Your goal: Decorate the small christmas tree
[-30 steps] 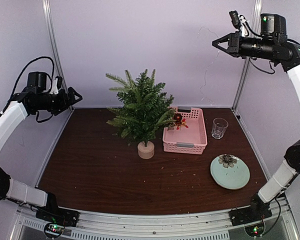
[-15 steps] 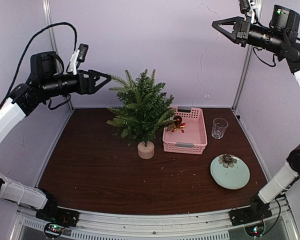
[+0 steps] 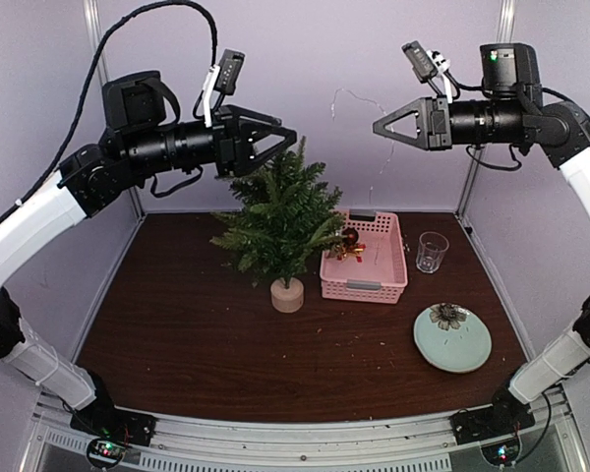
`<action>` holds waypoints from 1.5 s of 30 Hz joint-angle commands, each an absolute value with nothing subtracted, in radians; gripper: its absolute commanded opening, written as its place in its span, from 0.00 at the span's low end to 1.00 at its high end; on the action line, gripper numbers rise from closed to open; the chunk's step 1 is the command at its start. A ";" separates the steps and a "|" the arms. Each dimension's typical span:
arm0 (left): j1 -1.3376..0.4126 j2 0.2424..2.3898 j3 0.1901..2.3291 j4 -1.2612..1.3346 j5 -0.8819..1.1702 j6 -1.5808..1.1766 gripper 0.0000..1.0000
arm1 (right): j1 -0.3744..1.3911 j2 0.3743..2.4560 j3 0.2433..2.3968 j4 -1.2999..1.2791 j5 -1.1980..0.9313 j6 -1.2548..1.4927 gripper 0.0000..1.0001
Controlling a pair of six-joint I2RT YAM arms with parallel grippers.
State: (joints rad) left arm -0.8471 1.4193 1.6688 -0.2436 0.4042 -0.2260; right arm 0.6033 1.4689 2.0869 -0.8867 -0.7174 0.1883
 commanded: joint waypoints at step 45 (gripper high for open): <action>-0.906 1.686 1.808 0.117 0.462 -0.887 0.17 | 0.873 1.464 1.853 -0.676 -0.317 0.100 0.00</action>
